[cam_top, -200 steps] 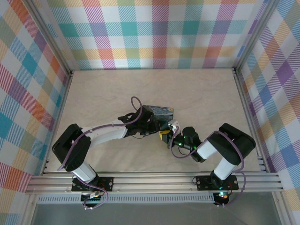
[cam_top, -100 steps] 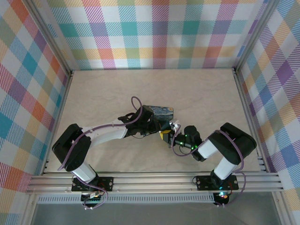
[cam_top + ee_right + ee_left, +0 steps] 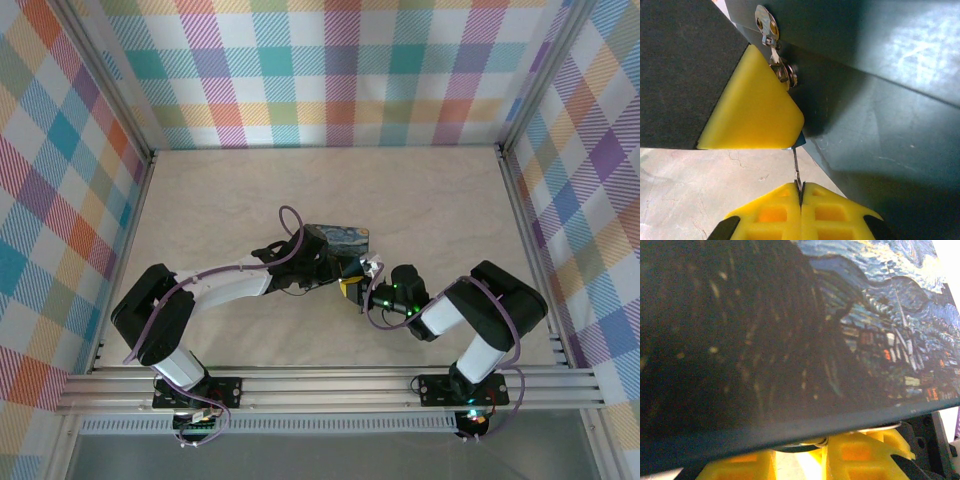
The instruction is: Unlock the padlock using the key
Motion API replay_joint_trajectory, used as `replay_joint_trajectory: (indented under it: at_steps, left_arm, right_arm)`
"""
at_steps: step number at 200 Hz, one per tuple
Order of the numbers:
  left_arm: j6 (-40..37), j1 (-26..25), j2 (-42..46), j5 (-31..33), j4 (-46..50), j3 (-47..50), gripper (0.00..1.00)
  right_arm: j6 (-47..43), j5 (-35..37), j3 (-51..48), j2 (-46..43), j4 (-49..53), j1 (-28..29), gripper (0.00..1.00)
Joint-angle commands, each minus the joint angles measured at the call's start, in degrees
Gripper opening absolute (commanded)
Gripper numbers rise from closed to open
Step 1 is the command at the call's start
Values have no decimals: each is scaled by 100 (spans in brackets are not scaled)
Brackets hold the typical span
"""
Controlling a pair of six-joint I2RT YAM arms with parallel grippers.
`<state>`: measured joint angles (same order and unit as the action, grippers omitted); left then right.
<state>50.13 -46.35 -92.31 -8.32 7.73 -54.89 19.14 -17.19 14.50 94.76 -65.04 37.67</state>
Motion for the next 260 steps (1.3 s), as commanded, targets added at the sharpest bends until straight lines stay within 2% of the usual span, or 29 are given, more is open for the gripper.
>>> replay_joint_trajectory:
  at_steps: [1,40,152,194,260]
  left_arm:
    - [-3,-73,-89,-372,15,58,20]
    - [-12,-68,-24,-364,44,58,20]
    - [-6,-68,89,-346,110,12,20]
    - [111,-43,187,-182,52,-6,20]
    - [95,107,195,-320,141,-92,20]
  right_arm:
    - [-156,170,316,-306,-309,-14,0]
    - [-510,605,163,-588,44,-14,0]
    - [-454,28,272,-328,155,-85,0]
    - [-358,281,63,-224,-67,-49,0]
    - [-249,393,-171,-201,-42,-49,0]
